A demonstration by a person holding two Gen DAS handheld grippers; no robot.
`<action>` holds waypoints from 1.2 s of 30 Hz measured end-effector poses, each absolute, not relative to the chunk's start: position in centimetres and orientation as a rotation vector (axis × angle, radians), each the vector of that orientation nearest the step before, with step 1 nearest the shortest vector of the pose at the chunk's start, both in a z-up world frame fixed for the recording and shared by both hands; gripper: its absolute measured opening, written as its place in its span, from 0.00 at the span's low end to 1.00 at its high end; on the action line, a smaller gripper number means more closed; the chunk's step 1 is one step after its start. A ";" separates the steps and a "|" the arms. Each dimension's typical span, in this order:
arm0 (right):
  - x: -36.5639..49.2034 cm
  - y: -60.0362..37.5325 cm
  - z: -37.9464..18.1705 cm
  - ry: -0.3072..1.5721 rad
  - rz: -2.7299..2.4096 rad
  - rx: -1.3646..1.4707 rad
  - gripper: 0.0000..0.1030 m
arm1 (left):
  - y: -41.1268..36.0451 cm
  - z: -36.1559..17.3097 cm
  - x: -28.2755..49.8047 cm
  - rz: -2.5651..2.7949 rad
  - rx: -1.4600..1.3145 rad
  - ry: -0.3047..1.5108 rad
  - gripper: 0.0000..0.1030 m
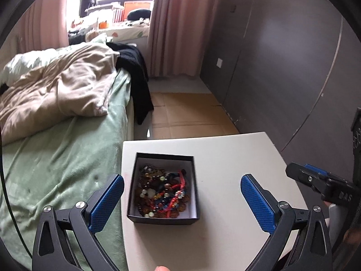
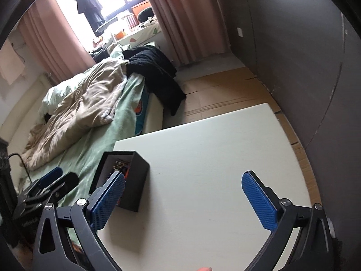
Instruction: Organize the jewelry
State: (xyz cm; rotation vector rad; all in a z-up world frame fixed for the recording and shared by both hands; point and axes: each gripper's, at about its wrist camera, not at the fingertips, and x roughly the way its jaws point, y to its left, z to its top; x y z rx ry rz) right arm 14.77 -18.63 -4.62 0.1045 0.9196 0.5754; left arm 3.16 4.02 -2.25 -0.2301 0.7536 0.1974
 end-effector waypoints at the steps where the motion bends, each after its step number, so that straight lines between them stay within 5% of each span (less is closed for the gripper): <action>1: 14.7 -19.0 -4.5 0.913 0.568 0.103 1.00 | 3.8 -2.1 2.9 0.204 -0.225 0.745 1.00; 36: 11.3 -23.3 -1.4 0.785 0.543 -0.008 1.00 | 3.1 -1.2 -0.6 0.227 -0.192 0.646 1.00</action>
